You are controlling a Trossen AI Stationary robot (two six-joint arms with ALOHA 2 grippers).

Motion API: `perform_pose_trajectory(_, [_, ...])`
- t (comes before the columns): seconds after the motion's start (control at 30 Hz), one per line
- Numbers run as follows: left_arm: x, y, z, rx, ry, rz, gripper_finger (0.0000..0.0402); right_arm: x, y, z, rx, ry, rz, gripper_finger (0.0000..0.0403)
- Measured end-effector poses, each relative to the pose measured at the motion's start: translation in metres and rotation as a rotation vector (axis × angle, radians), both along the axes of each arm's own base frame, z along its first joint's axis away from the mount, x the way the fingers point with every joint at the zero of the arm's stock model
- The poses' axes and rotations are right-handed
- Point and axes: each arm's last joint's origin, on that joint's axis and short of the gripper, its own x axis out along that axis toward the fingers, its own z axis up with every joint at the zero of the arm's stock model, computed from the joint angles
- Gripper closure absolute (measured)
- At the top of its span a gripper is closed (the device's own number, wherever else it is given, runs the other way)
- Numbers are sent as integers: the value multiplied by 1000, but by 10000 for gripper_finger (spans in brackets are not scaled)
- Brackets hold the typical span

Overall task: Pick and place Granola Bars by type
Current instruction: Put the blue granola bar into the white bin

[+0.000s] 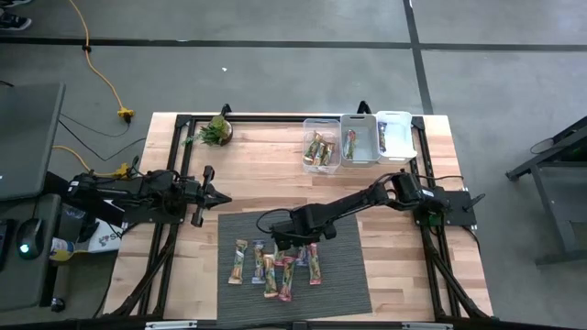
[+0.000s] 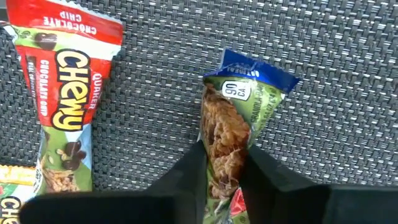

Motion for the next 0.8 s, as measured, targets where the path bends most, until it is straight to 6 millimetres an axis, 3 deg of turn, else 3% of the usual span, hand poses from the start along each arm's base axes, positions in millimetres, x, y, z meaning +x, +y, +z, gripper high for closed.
perform_pose_trajectory(0.2, [0, 0, 0, 0, 0, 0, 401, 0, 0, 2, -3, -2, 0, 368])
perform_pose_trajectory(0.43, [0, 0, 0, 0, 0, 0, 401, -4, -2, 15, -27, -18, -6, 363])
perform_pose_trajectory(0.8, [0, 0, 0, 0, 0, 0, 401, -16, -11, 81, -175, -212, -22, 370])
